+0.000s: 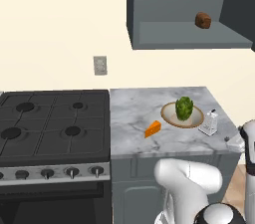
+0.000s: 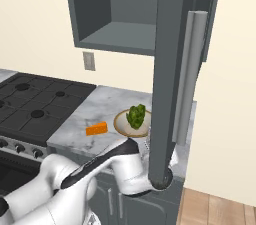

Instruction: Pick the cheese from the fridge and the cheese grater from the cabinet and place them next to the salad bowl.

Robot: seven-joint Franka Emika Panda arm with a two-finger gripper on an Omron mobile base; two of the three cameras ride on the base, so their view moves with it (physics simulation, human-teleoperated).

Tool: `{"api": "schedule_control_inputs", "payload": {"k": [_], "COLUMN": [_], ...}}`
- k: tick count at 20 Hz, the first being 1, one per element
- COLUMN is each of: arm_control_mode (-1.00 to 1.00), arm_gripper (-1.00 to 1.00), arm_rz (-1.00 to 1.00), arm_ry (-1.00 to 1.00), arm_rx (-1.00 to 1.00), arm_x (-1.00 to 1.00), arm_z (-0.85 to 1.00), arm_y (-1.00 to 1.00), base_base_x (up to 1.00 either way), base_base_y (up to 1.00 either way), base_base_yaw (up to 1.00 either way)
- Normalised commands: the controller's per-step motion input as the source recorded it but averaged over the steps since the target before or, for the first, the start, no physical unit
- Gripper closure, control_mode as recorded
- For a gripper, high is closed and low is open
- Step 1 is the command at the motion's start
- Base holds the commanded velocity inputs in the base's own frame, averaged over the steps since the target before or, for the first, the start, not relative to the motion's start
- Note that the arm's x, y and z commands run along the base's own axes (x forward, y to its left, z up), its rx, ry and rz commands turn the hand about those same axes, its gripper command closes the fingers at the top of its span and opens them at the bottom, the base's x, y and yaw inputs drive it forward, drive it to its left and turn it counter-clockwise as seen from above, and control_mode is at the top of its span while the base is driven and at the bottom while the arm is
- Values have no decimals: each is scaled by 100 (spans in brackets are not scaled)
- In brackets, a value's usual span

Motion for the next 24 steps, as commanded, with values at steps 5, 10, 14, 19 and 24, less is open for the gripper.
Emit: {"api": "schedule_control_inputs", "payload": {"k": [5,10,14,19,24], "arm_control_mode": [-100,-100,-100,-100,-100], "arm_gripper": [-100,-100,-100,-100,-100], "arm_rz": [-2,-9,-16,-26,-45], "arm_ry": [27,40,21,3,0], "arm_rx": [-25,-9,3,15,14], "arm_x": [0,1,0,0,0], "arm_z": [60,37,16,30,45], "arm_y": [6,11,14,15,5], "base_base_x": [0,0,0,0,0], "base_base_y": [0,0,0,0,0], "base_base_yaw": [0,0,0,0,0]}}
